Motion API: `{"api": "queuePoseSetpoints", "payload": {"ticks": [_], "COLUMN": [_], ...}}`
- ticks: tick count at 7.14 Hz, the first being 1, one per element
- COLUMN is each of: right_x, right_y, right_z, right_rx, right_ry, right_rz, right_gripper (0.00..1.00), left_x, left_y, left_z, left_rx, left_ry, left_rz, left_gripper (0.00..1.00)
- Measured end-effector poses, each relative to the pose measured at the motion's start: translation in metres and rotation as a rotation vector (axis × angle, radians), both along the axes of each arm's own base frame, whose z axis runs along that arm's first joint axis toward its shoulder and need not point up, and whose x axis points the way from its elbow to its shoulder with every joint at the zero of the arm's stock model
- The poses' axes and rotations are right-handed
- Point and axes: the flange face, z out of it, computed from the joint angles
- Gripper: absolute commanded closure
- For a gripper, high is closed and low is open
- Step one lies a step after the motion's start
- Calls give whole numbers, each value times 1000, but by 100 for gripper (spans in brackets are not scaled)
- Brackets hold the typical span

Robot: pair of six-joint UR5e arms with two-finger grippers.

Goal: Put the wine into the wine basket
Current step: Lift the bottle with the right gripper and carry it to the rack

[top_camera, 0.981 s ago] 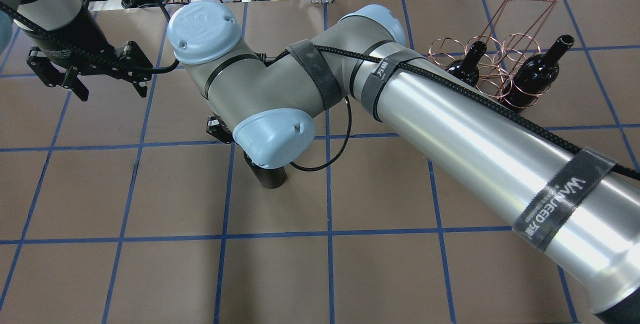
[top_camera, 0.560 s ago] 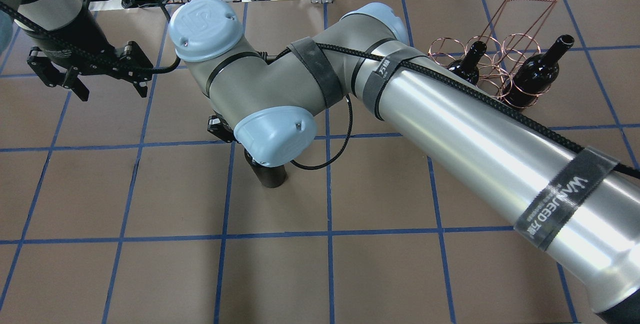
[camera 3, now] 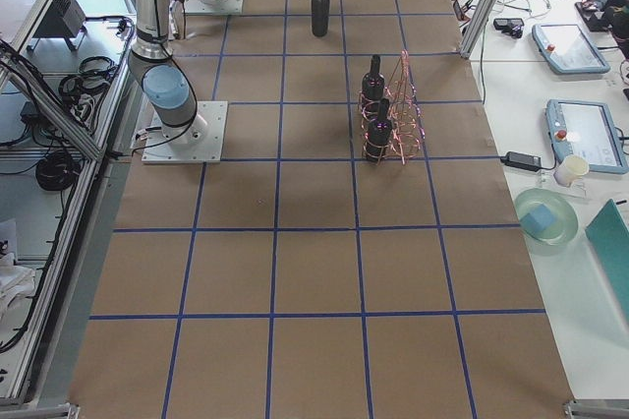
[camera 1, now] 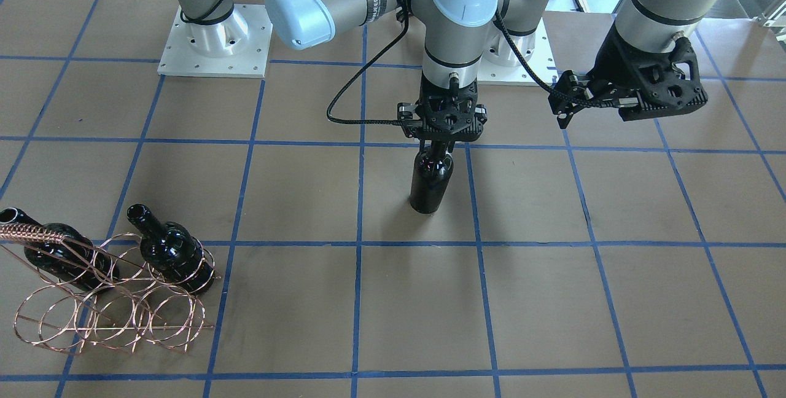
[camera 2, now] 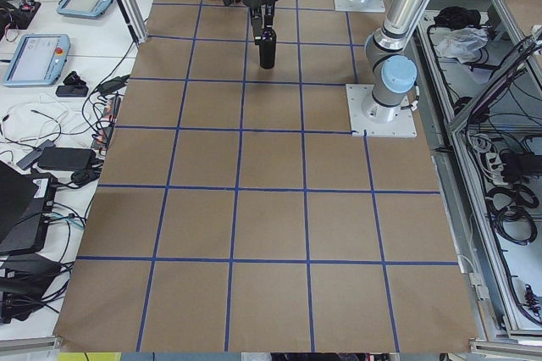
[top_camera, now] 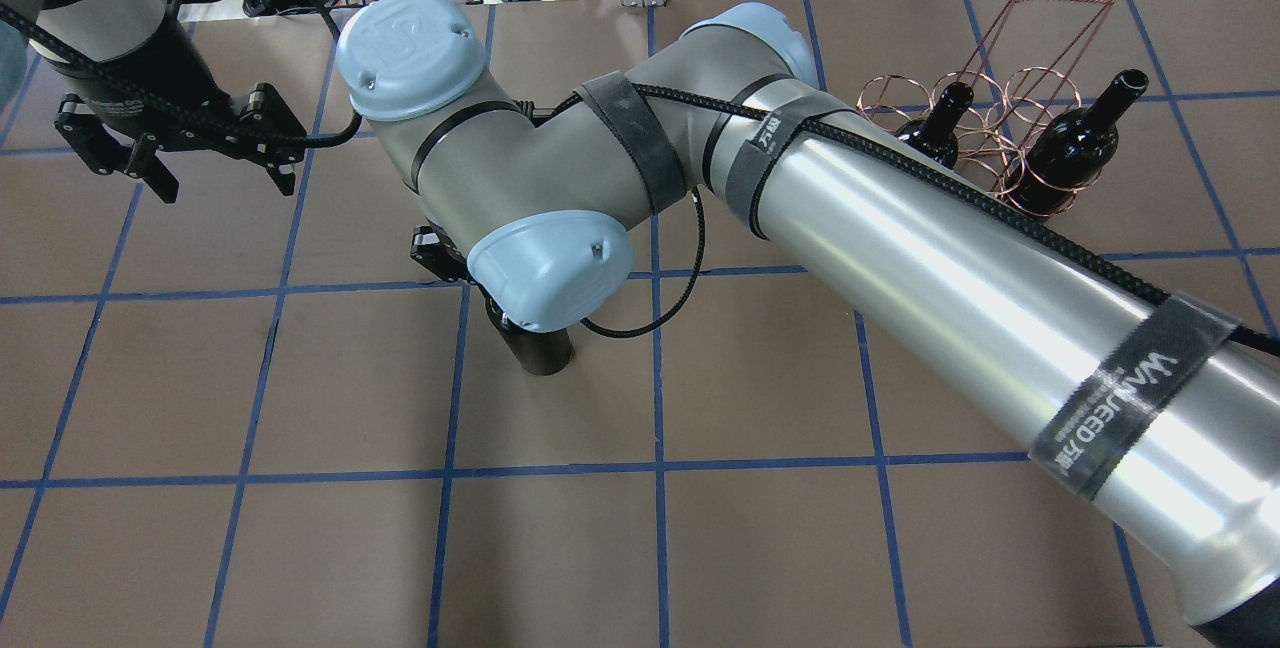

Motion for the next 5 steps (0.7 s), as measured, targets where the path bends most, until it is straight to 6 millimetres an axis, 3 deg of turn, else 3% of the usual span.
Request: {"api": "queuePoseSetpoints", "payload": {"ticks": [3,5], "right_x": [0,-19], "right_y": [0,-2], "right_z": [5,31], "right_rx": [-7,-20], "right_ry": [-5,-8], "right_rz": [1,13], "right_gripper": [79,81], "left_x": [0,0], "left_y": [0,0], "left_z": [0,0], "left_rx": [0,1], "left_ry": [0,0], "left_rz": [0,0], "left_gripper": [0,0]}}
